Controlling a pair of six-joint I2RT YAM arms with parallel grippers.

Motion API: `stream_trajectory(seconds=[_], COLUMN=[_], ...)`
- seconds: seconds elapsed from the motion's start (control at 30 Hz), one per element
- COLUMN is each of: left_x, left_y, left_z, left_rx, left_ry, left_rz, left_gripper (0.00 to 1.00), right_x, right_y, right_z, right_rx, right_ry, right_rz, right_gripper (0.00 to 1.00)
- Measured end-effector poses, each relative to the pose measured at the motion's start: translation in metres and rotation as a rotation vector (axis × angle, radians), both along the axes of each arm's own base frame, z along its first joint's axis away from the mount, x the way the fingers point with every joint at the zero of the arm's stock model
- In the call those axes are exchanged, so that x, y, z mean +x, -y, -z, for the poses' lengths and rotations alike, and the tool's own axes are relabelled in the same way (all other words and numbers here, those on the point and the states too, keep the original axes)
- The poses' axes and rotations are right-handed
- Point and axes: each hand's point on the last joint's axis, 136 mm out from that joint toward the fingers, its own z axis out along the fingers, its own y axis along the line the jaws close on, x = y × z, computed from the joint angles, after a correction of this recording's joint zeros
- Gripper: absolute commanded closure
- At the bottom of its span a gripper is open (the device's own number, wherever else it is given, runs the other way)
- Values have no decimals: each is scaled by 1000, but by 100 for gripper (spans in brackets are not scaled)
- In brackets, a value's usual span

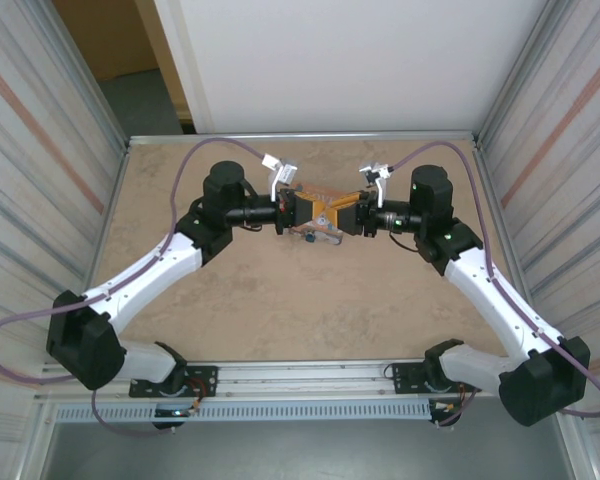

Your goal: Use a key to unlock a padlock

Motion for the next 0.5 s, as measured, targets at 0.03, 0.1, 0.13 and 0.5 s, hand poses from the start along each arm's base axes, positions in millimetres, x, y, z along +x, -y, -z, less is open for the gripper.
stream_trajectory(seconds=[0.03,0.1,0.13,0.5], left_x=[0,0,1,4], left_y=[0,0,0,-2], left_z=[-1,0,0,4], left_rx=[-1,0,0,5], left_ry=[2,1,1,-1], left_rz=[-1,-3,-6,-26], left_gripper=[100,100,100,100], right_x=[0,-1,-1,-2], right_y=[-1,-2,-4,-15], right_z=[0,0,1,12], right_rx=[3,8,8,0], right_ry=[-4,-12,-18,-53], right_rz=[-4,-13,-17,-55], right_gripper=[62,62,62,68])
